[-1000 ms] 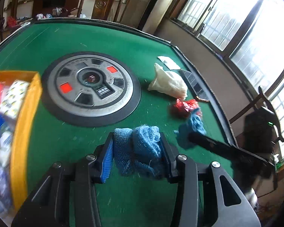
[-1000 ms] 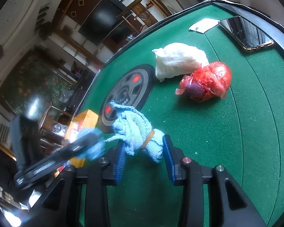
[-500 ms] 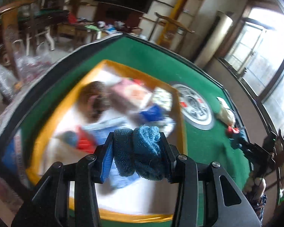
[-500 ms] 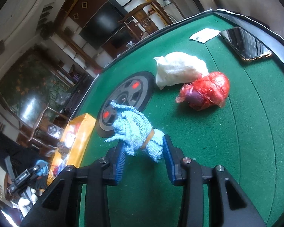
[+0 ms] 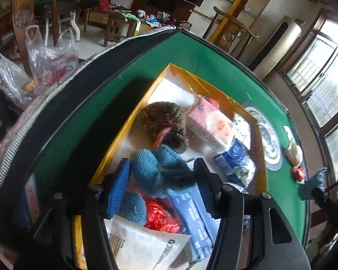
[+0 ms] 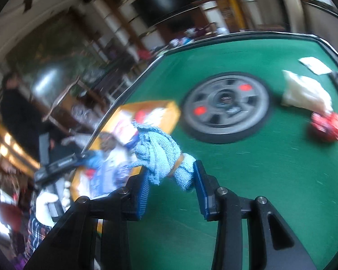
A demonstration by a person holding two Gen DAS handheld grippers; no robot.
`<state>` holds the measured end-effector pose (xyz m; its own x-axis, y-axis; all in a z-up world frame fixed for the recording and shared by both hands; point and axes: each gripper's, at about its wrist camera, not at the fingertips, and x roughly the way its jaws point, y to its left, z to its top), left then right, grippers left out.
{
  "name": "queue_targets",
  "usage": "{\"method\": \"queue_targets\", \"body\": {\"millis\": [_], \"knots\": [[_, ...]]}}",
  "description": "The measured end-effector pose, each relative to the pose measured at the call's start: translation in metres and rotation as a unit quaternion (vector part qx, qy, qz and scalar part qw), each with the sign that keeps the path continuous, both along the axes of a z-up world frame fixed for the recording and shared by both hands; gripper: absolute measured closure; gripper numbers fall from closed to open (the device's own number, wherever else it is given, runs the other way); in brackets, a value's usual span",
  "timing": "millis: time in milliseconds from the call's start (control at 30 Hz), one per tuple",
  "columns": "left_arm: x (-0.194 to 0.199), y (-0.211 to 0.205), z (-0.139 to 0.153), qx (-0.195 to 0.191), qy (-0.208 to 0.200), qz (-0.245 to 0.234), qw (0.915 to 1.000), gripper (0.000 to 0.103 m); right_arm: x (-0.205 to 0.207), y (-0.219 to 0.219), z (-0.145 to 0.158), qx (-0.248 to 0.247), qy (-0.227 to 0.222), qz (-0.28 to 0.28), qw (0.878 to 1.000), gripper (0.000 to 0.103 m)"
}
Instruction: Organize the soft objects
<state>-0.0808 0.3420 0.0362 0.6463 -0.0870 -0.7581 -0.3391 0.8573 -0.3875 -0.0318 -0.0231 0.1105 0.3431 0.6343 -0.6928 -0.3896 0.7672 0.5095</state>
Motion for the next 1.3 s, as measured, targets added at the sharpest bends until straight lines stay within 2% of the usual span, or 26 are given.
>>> {"method": "queue_targets", "body": {"millis": [200,233,300,500,600,667,733,833,933,1033,1100,1300], "knots": [[-0.042,0.004,0.022,-0.023,-0.045,0.013,0.9986,0.046,0.000,0.096,-0.007,-0.026,0.004,0.075,0.997,0.068],[-0.052,0.005,0.026,-0.022,-0.055,0.017,0.9981,0.042,0.001,0.111,-0.008,-0.031,0.004,0.086,0.996,0.068],[-0.071,0.005,0.033,-0.014,-0.072,0.026,0.9970,0.037,0.004,0.145,-0.013,-0.043,0.008,0.108,0.993,0.068],[-0.109,0.005,0.035,0.021,-0.094,0.066,0.9932,0.036,0.014,0.226,-0.035,-0.099,0.008,0.139,0.985,0.068],[-0.110,0.005,0.033,0.052,-0.085,0.074,0.9922,0.036,0.016,0.246,-0.043,-0.130,-0.008,0.132,0.983,0.059],[-0.110,0.003,0.033,0.066,-0.084,0.077,0.9913,0.036,0.017,0.244,-0.041,-0.120,0.000,0.126,0.985,0.056],[-0.110,-0.001,0.035,0.090,-0.078,0.084,0.9894,0.036,0.014,0.234,-0.036,-0.093,0.006,0.119,0.988,0.048],[-0.110,-0.012,0.039,0.121,-0.073,0.086,0.9862,0.036,0.006,0.214,-0.026,-0.081,-0.007,0.104,0.991,0.045],[-0.108,-0.030,0.045,0.174,-0.069,0.086,0.9786,0.036,-0.009,0.188,-0.016,-0.067,-0.027,0.094,0.993,0.042],[-0.105,-0.047,0.050,0.208,-0.068,0.077,0.9727,0.029,-0.026,0.159,-0.010,-0.068,-0.053,0.077,0.993,0.038],[-0.103,-0.058,0.053,0.227,-0.068,0.073,0.9687,0.028,-0.030,0.147,-0.008,-0.073,-0.064,0.064,0.993,0.038],[-0.094,-0.090,0.058,0.251,-0.060,0.048,0.9649,0.028,-0.035,0.110,-0.009,-0.071,-0.063,0.040,0.995,0.038]]}}
